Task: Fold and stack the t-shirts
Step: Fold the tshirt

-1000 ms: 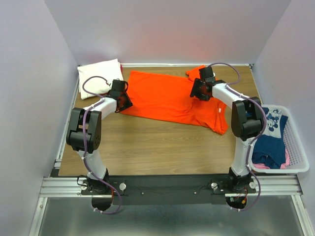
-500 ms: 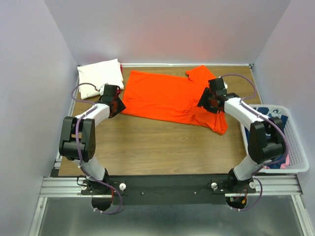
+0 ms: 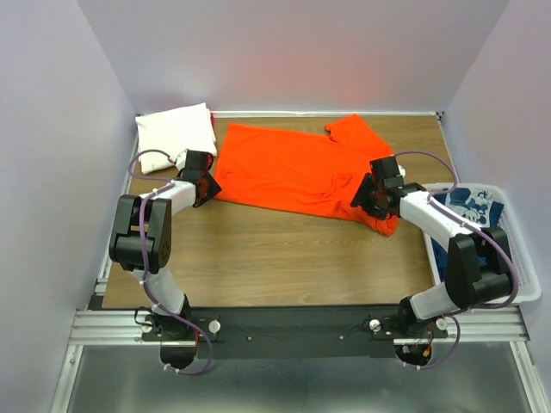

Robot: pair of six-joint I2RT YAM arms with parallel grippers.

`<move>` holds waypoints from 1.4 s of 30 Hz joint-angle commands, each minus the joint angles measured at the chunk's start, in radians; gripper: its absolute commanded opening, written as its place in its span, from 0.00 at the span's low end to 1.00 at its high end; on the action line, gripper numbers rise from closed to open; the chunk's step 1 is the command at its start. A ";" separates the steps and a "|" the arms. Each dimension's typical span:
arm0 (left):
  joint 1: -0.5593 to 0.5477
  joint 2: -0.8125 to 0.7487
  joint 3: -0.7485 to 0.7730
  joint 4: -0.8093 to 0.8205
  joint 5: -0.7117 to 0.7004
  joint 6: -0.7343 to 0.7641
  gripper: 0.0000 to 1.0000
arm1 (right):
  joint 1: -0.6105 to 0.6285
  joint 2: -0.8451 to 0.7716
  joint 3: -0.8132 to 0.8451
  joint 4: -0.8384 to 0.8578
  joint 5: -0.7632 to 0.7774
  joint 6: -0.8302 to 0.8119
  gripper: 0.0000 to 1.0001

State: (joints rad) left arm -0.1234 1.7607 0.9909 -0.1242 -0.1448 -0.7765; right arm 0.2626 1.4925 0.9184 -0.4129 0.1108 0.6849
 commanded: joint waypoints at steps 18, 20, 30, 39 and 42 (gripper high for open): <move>0.041 -0.151 -0.139 -0.037 -0.116 -0.003 0.00 | -0.013 -0.086 -0.125 -0.023 0.067 0.016 0.70; 0.050 -0.205 -0.185 -0.037 -0.116 -0.003 0.00 | -0.017 -0.098 -0.145 -0.032 0.073 0.015 0.70; 0.070 -0.314 -0.293 -0.011 -0.096 0.014 0.00 | -0.020 -0.179 -0.182 -0.083 0.121 0.019 0.57; 0.076 -0.303 -0.281 -0.003 -0.072 0.048 0.00 | -0.019 -0.109 -0.148 -0.093 0.225 0.019 0.50; 0.077 -0.299 -0.279 0.001 -0.053 0.051 0.00 | -0.020 -0.077 -0.133 -0.090 0.248 0.024 0.47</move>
State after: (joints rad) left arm -0.0566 1.4677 0.7097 -0.1364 -0.2062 -0.7471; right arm 0.2474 1.3834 0.7502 -0.4755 0.2752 0.7021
